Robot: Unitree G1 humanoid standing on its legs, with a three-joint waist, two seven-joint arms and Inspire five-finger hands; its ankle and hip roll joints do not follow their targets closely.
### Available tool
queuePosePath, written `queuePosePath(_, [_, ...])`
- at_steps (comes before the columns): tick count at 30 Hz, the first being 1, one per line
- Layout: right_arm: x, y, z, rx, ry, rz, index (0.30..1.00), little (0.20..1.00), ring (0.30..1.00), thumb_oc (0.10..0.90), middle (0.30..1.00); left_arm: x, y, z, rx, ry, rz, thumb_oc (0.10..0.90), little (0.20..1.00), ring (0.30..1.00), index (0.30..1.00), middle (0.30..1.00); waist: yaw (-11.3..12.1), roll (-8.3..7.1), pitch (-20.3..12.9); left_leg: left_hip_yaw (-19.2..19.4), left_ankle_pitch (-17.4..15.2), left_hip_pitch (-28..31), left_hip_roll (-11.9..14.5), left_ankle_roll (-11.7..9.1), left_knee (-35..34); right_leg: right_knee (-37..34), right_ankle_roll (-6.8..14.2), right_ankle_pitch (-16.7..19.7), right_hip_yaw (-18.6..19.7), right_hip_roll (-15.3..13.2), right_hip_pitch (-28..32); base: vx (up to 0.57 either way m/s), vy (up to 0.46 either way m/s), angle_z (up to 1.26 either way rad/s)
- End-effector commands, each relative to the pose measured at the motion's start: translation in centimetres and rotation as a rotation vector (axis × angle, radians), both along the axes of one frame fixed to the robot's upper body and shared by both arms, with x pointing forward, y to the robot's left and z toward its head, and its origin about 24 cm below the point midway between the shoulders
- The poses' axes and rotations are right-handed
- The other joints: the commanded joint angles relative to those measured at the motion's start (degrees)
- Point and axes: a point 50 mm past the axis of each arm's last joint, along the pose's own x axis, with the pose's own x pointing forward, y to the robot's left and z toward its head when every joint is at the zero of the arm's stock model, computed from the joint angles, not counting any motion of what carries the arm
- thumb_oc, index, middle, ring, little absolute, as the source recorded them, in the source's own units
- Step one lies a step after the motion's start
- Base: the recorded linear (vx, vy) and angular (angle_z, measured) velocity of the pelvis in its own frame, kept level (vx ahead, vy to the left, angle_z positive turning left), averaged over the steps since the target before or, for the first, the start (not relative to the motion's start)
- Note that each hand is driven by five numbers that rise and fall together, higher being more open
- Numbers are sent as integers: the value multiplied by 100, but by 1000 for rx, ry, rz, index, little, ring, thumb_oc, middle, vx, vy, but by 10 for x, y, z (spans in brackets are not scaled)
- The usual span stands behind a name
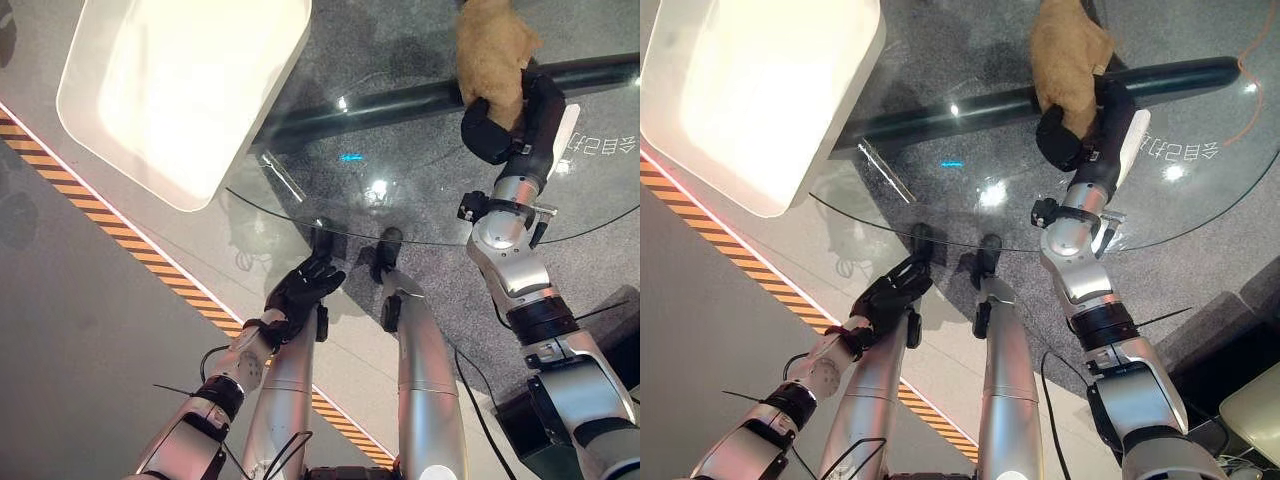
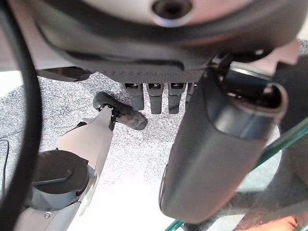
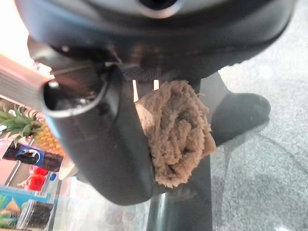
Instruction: Wipe the table with a cloth and put it in the basket.
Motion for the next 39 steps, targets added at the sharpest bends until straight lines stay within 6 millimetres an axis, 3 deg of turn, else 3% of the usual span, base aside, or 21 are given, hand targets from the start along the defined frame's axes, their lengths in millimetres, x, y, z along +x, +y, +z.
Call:
queuePosePath(1, [-9,42,-20,-162,61,247,300,200,300,100,300,-46,-18,-45,-6,152,-58,800,900,900,900,900,58,125,-111,178,-781,-244,-30,278,1160,-1051,488,862,164,90,96,0,0,0])
queuePosePath(10, [-23,93,-33,-379,116,593,300,200,300,100,300,-42,-20,-40,7,138,-70,800,900,900,900,900,67,128,-111,170,-723,-276,-56,256,1132,-1046,500,865,122,65,52,0,0,0])
queuePosePath(20, [-42,126,-36,-478,121,894,300,200,300,100,300,-39,-21,-36,10,133,-83,800,900,900,900,900,93,144,-111,169,-676,-304,-50,223,1150,-999,503,838,79,63,25,0,-4,5])
queuePosePath(32, [-38,117,-43,-435,130,833,300,200,300,100,300,-35,-19,-32,20,142,-78,800,900,900,900,900,90,158,-111,176,-673,-330,-41,242,1205,-923,502,839,95,80,-20,0,-2,5])
queuePosePath(33, [-39,112,-49,-397,136,812,300,200,300,100,300,-42,-20,-38,20,164,-80,800,900,900,900,900,112,161,-111,149,-850,-91,-19,223,1229,-871,541,688,119,120,191,0,0,0])
queuePosePath(34, [-37,111,-41,-402,112,803,300,200,300,100,300,-36,-20,-32,21,142,-78,800,900,900,900,900,83,149,-111,177,-681,-302,-43,248,1201,-925,505,849,104,92,-3,0,0,0])
queuePosePath(38, [-35,105,-35,-368,82,771,300,200,300,100,300,-35,-19,-32,23,142,-68,800,900,900,900,900,58,121,-111,185,-695,-254,-38,256,1204,-926,505,855,125,113,37,-12,-2,0])
queuePosePath(39, [-37,104,-42,-355,99,770,300,200,300,100,300,-42,-19,-39,20,165,-66,800,900,900,900,900,82,128,-111,159,-869,-27,-12,233,1231,-870,541,696,144,146,242,0,0,0])
